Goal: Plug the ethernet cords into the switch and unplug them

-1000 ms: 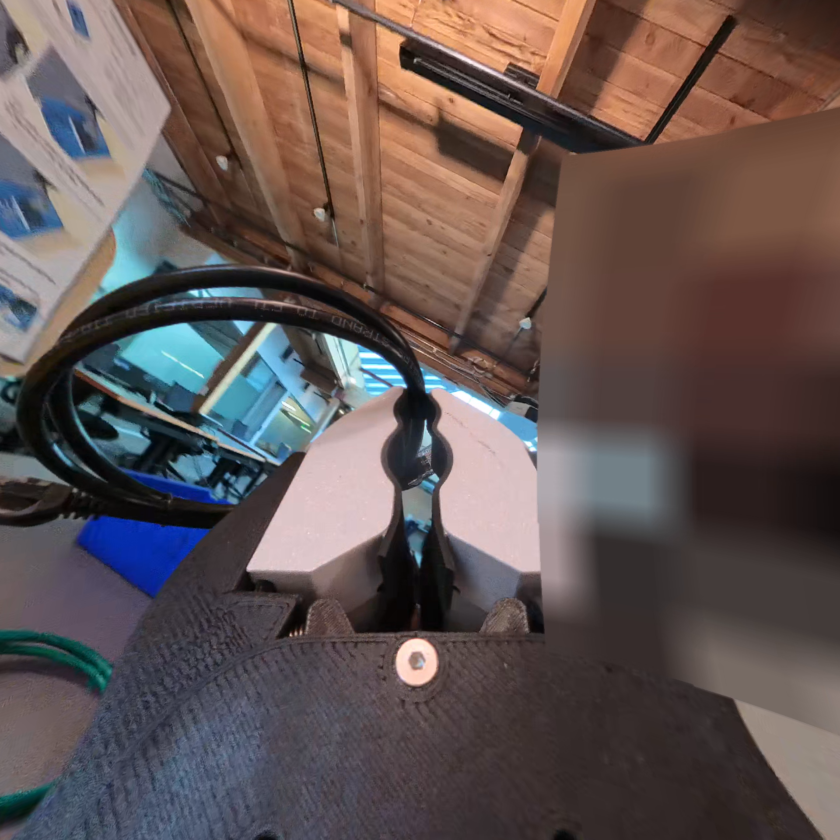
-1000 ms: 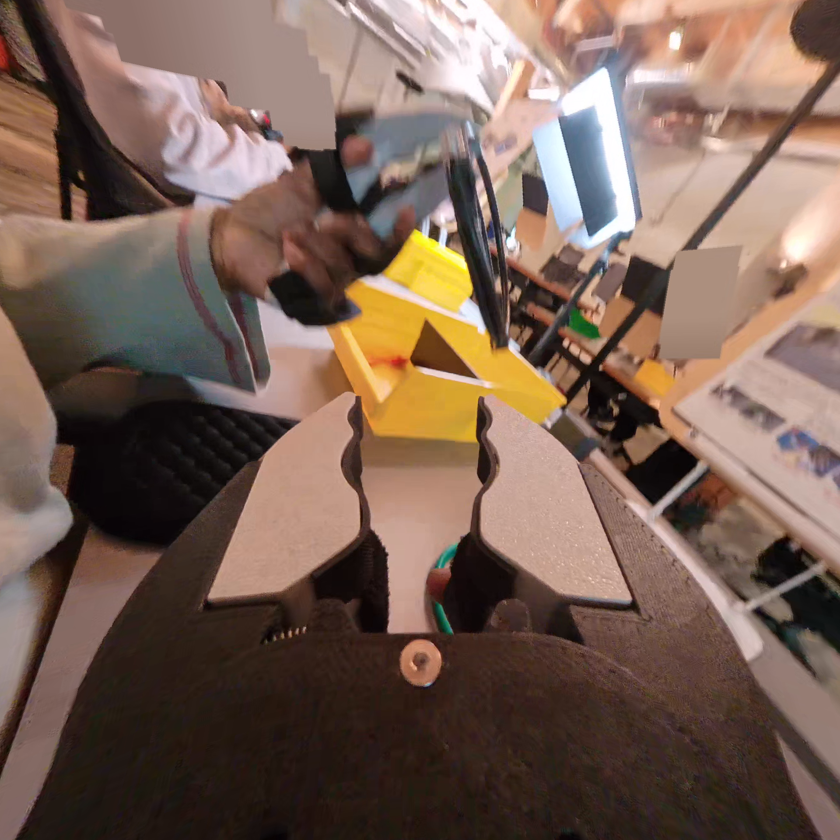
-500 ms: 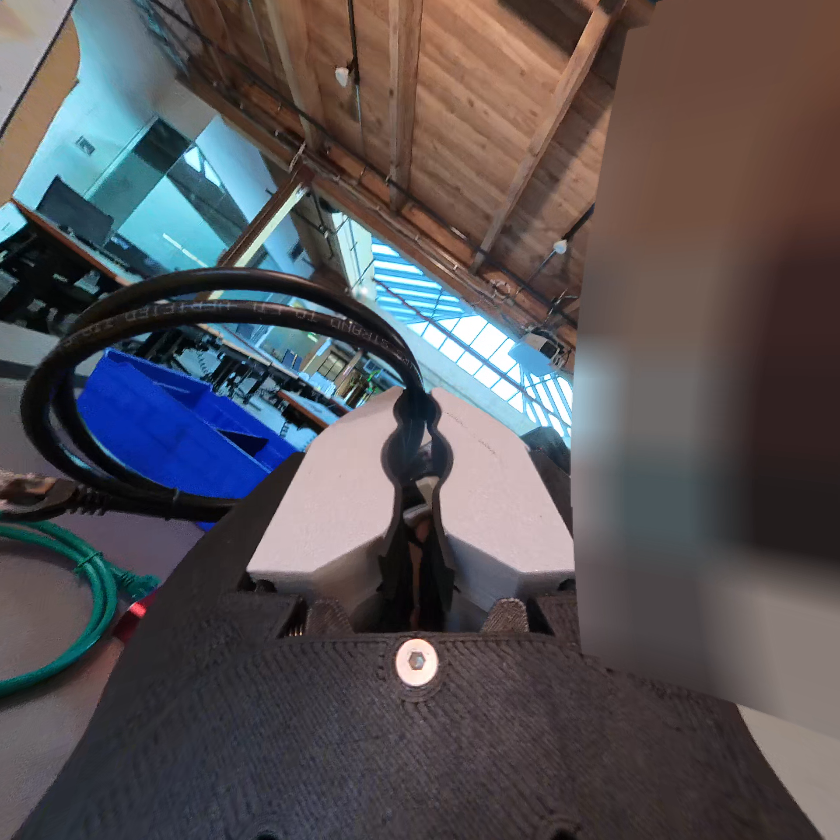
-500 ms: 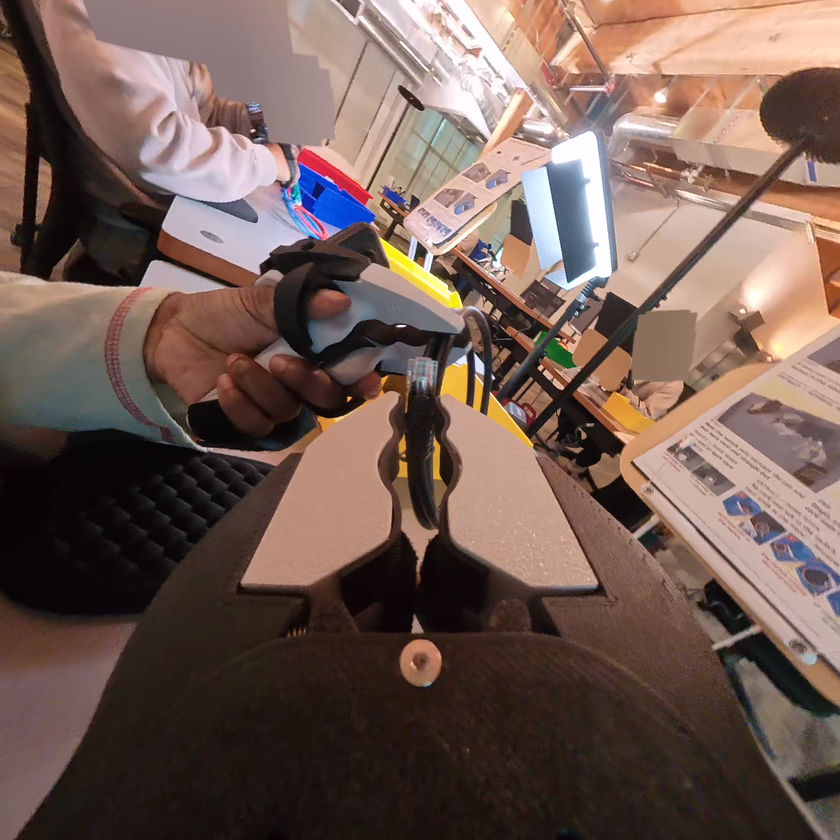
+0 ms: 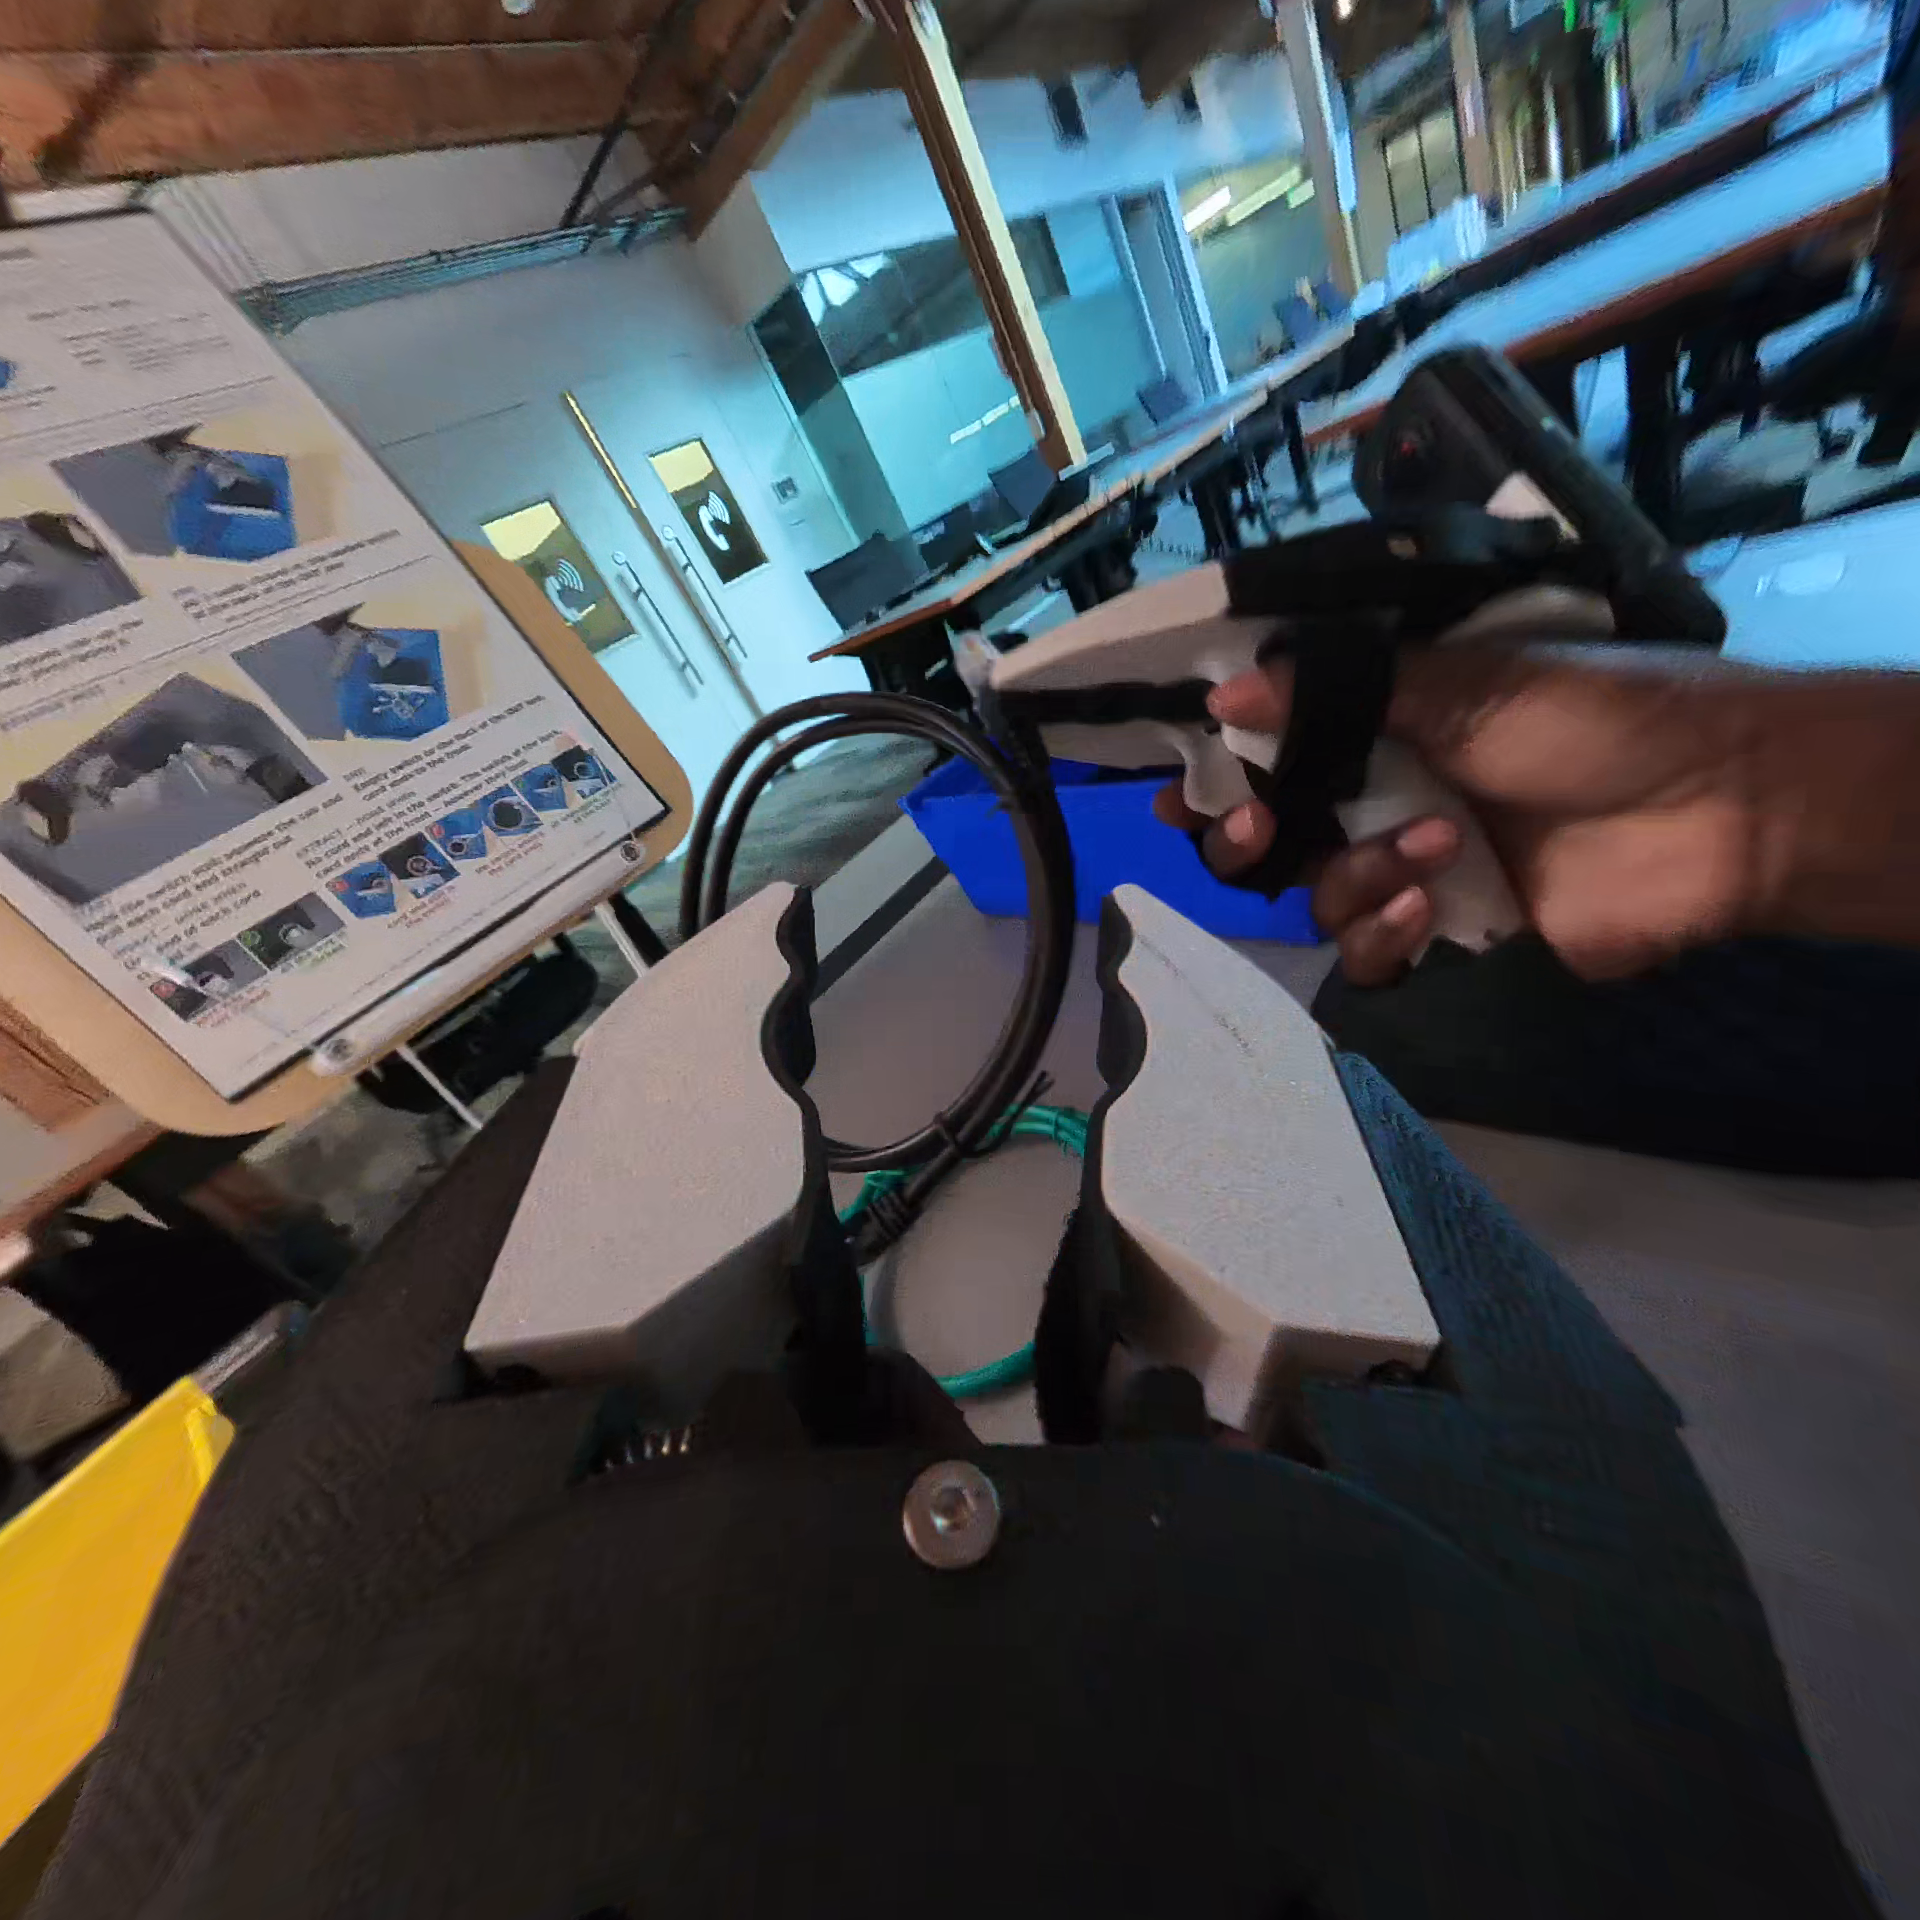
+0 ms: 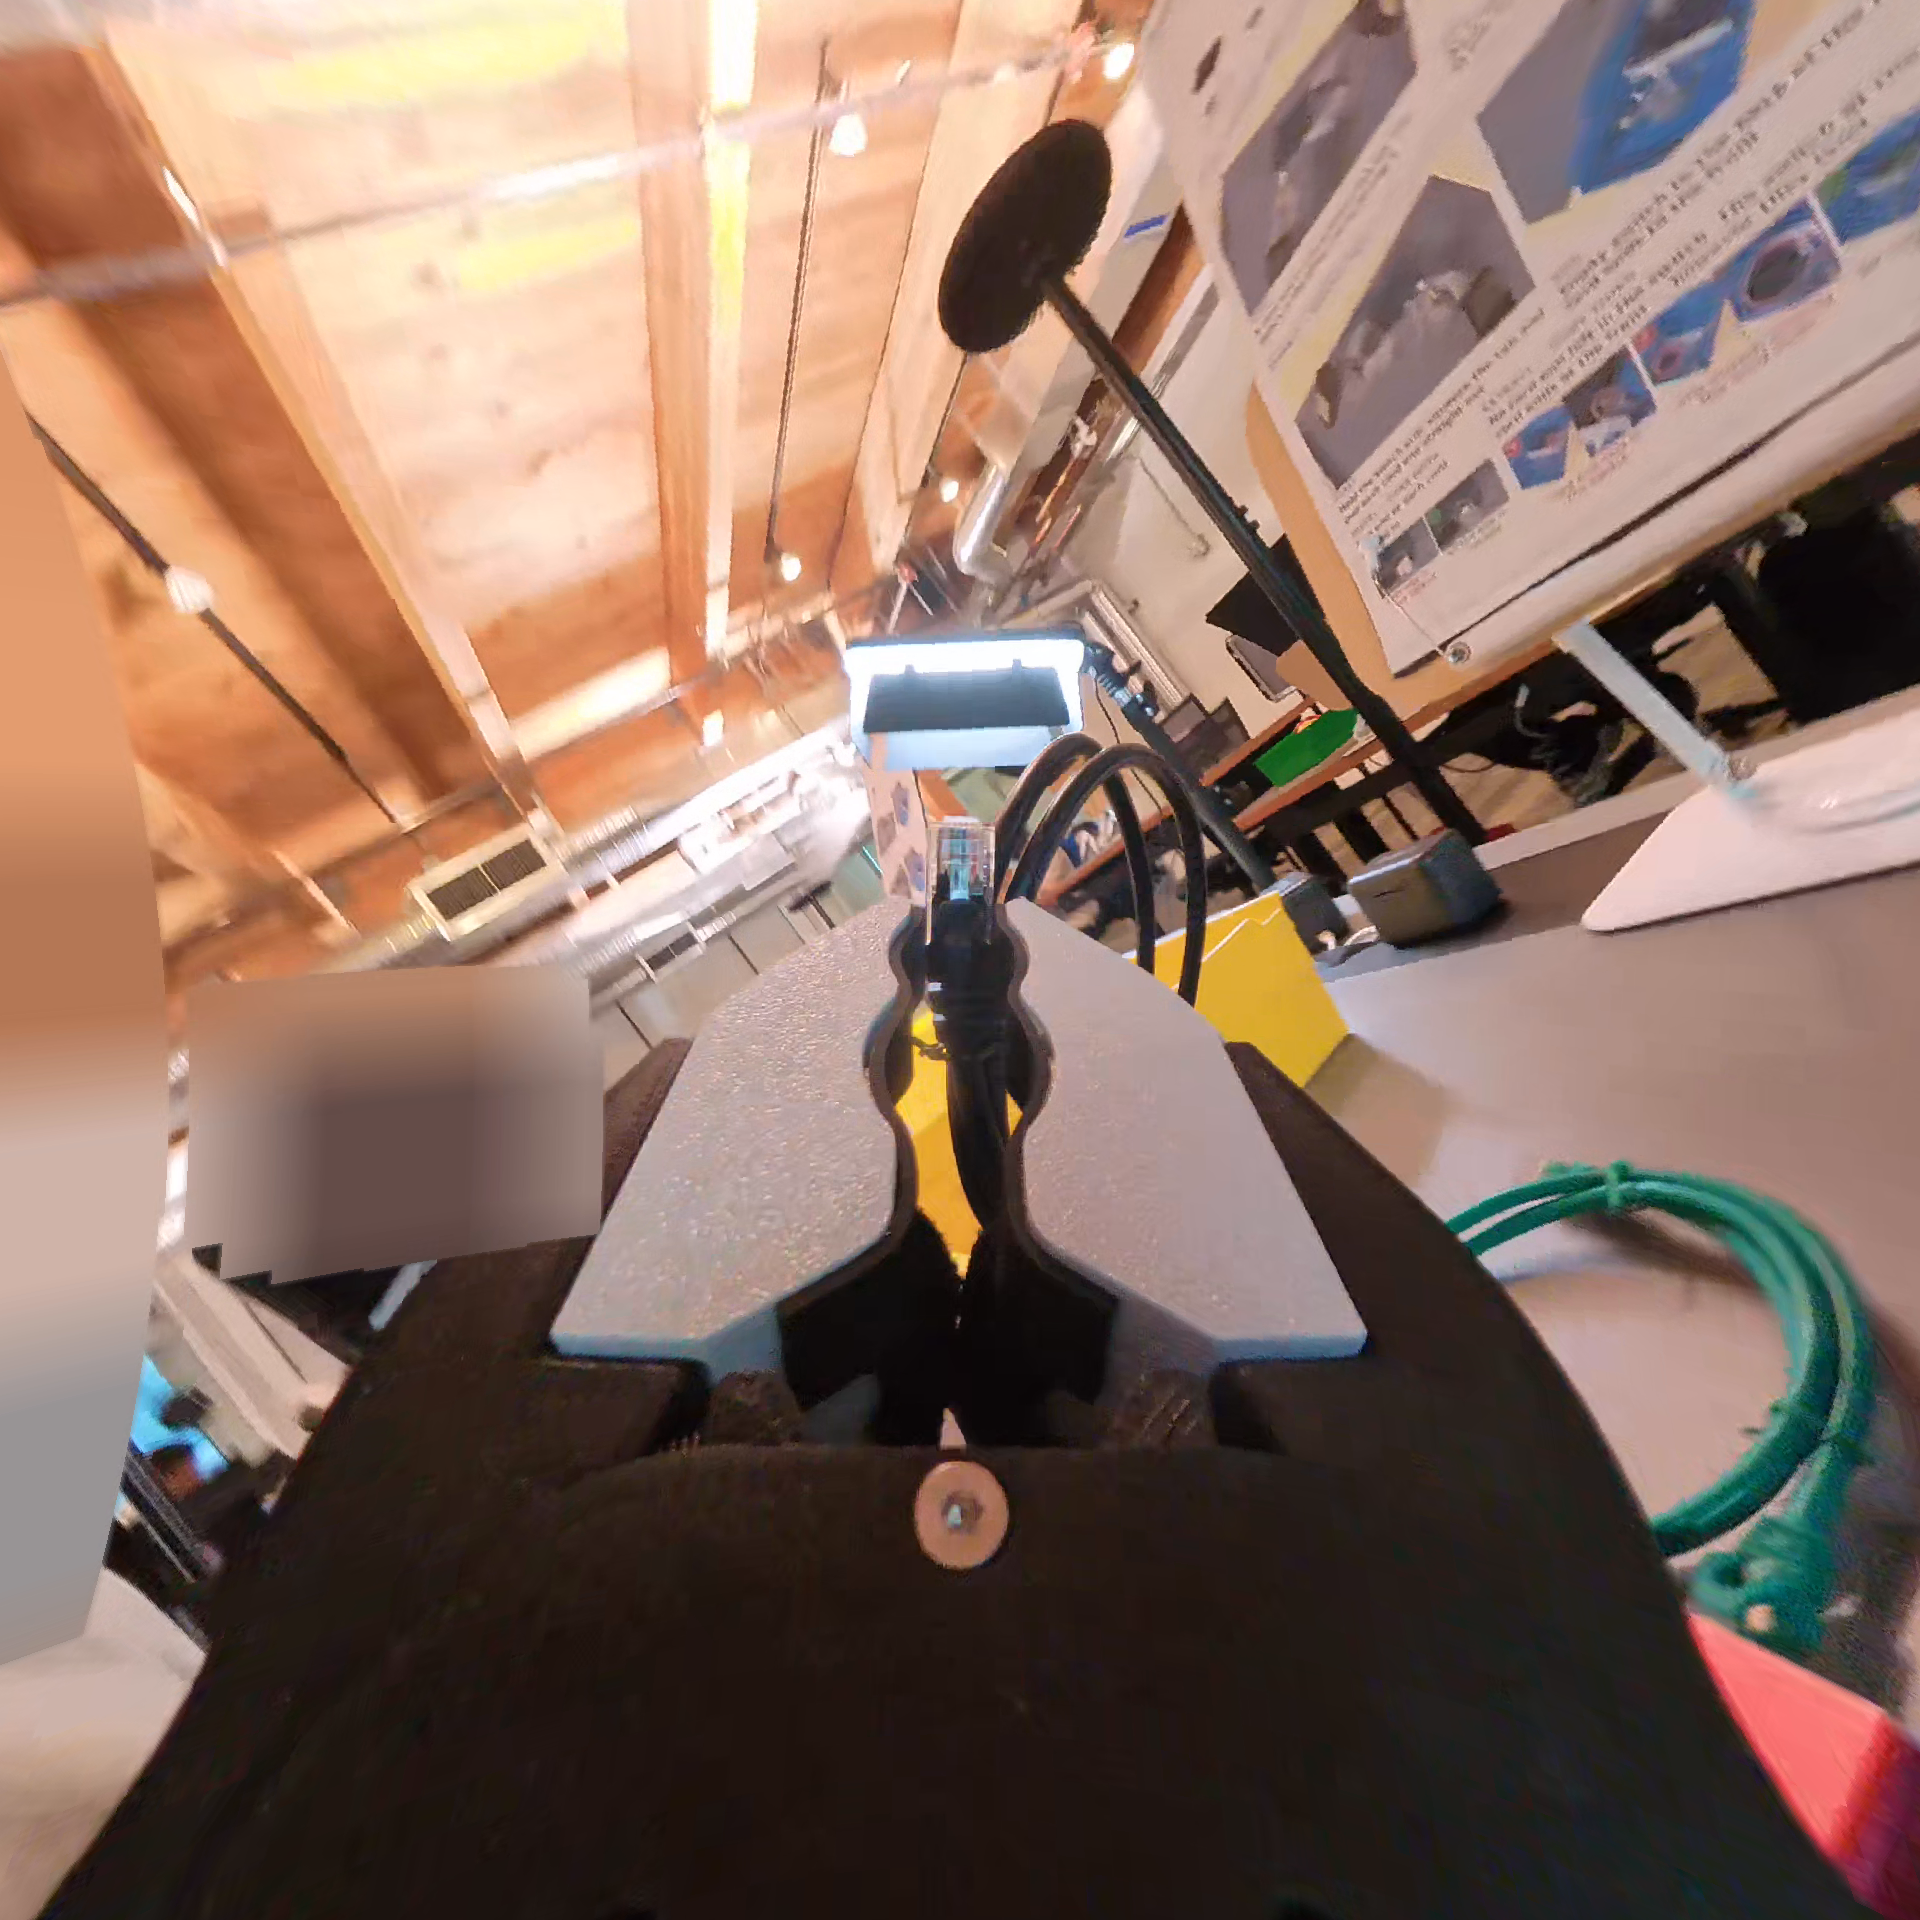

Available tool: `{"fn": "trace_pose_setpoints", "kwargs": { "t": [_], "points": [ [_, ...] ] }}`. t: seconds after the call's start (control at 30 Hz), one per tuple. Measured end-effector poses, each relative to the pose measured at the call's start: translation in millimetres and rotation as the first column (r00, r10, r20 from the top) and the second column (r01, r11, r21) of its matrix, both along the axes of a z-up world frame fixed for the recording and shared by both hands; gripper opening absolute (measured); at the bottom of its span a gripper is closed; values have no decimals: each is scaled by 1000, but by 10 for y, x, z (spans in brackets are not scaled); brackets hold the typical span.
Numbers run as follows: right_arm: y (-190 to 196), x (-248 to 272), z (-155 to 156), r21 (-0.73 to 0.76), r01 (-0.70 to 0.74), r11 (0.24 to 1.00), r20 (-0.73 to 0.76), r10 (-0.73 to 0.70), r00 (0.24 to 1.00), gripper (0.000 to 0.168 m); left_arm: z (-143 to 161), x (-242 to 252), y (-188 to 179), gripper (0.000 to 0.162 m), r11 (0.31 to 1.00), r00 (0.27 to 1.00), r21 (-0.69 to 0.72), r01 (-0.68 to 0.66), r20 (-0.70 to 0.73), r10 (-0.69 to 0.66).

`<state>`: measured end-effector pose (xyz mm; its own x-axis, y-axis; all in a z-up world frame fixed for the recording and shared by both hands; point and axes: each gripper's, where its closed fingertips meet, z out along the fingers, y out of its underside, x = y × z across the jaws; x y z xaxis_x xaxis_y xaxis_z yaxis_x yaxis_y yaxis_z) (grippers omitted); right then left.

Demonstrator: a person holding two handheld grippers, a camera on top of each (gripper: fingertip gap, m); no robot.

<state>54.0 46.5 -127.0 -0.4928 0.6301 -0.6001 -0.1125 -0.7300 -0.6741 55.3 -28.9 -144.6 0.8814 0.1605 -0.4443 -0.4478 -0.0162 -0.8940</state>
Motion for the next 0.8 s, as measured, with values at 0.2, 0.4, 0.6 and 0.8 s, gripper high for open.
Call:
{"fn": "trace_pose_setpoints", "kwargs": {
  "t": [0.2,0.4,0.6,0.8],
  "points": [
    [-138,-6,-124,-214,-86,973,15,91,996,13,-247,84,208,47,986,963,-127,-106,-260,70],
    [-333,-47,-243,-302,-148,942,63,174,983,13,-267,-44,252,40,952,831,-110,-284,-523,188],
    [-391,-87,-299,-345,-157,925,86,198,976,12,-308,-144,200,17,918,747,-102,-384,-619,244],
    [-507,-25,-203,-129,-233,964,48,241,969,23,-222,-135,61,12,982,988,-151,-112,-121,94]
  ]
}}
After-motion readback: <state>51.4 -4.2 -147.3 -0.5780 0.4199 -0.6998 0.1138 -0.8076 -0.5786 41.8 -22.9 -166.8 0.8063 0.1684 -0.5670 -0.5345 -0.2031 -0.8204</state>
